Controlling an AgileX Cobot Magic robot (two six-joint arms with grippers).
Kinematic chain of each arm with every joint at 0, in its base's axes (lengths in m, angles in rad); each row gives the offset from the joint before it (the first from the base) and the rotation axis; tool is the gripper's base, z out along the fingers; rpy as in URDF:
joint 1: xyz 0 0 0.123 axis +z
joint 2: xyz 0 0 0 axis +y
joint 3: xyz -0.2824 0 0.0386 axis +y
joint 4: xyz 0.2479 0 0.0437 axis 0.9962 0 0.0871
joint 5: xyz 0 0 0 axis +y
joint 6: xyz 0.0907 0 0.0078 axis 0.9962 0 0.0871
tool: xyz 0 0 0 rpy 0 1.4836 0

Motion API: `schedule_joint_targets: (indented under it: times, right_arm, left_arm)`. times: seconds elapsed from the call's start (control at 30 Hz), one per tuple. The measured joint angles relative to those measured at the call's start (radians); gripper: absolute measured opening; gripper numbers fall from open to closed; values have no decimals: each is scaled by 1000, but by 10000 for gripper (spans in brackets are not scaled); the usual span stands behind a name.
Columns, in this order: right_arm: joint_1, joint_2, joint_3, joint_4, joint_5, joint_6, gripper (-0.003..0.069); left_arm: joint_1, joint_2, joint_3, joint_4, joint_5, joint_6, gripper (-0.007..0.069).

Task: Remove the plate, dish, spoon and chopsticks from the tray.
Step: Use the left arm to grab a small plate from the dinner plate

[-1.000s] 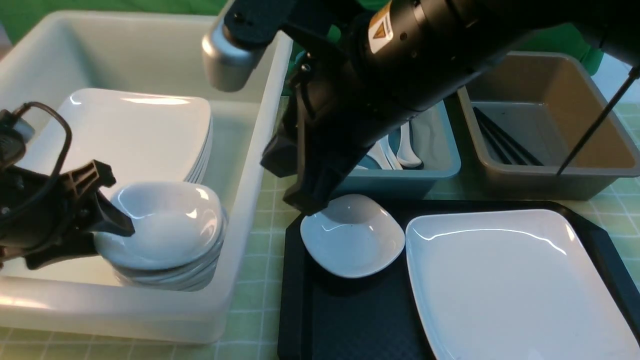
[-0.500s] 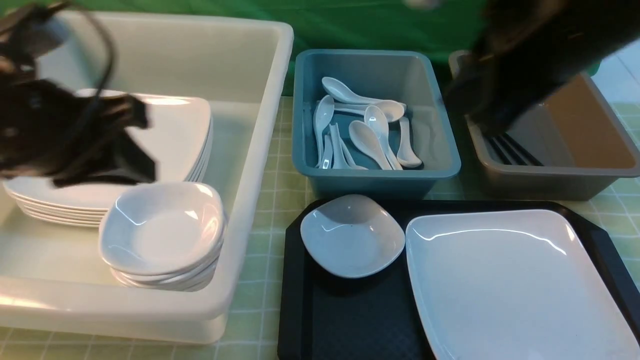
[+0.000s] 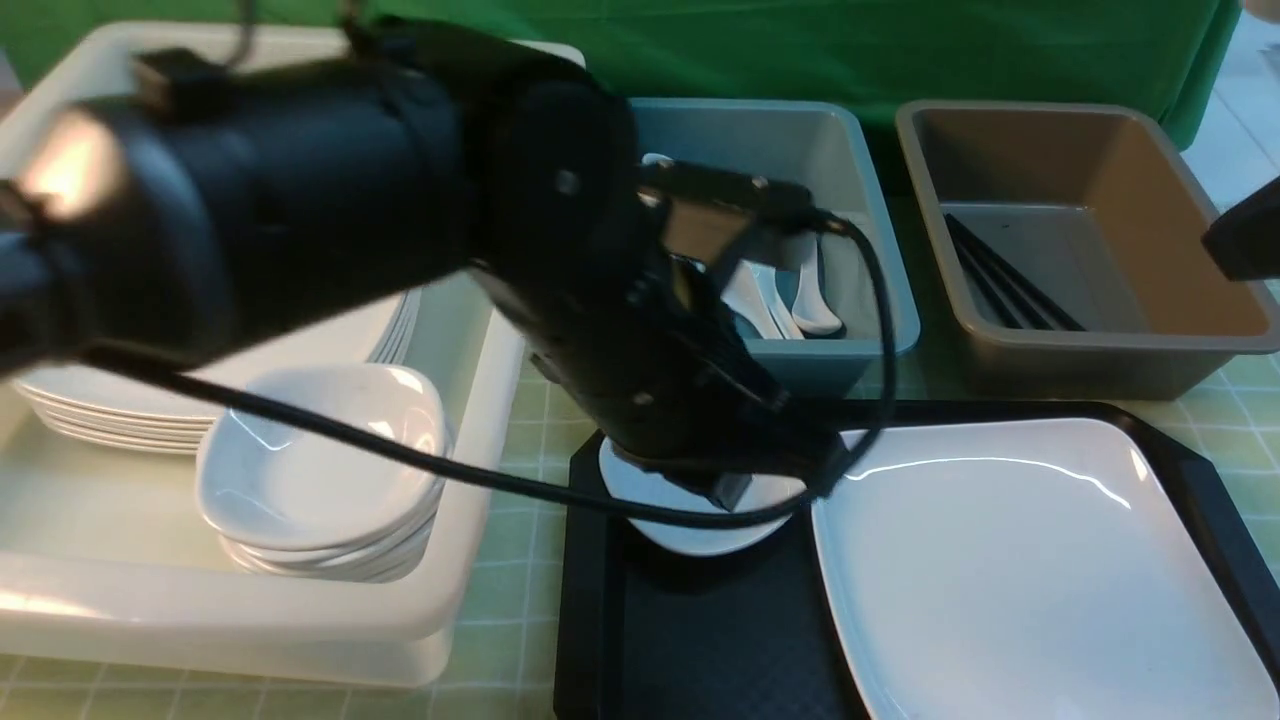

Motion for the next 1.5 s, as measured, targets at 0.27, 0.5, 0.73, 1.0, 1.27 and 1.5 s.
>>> schedule_joint_targets:
  times: [0.27,0.5,0.73,1.0,1.27,1.5]
  right_arm:
    - [0,0,2,0,0,32,-6]
    - [0,0,2,1,0,56,-6]
    - [0,0,2,2,0,57,-6]
    - [0,0,2,2,0,57,-5]
    - [0,0,2,4,-3,57,-5]
    - [0,0,2,7,-3,52,-6]
  left_arm:
    - [-4,29,-9,42,-9,46,153]
    - [-13,55,-12,79,-72,122,325]
    - [-82,202,-16,335,-134,119,337]
    - [-84,298,-16,410,-171,99,338]
    - [-84,321,-17,403,-195,99,338]
    - [-84,380,-19,438,-214,102,339]
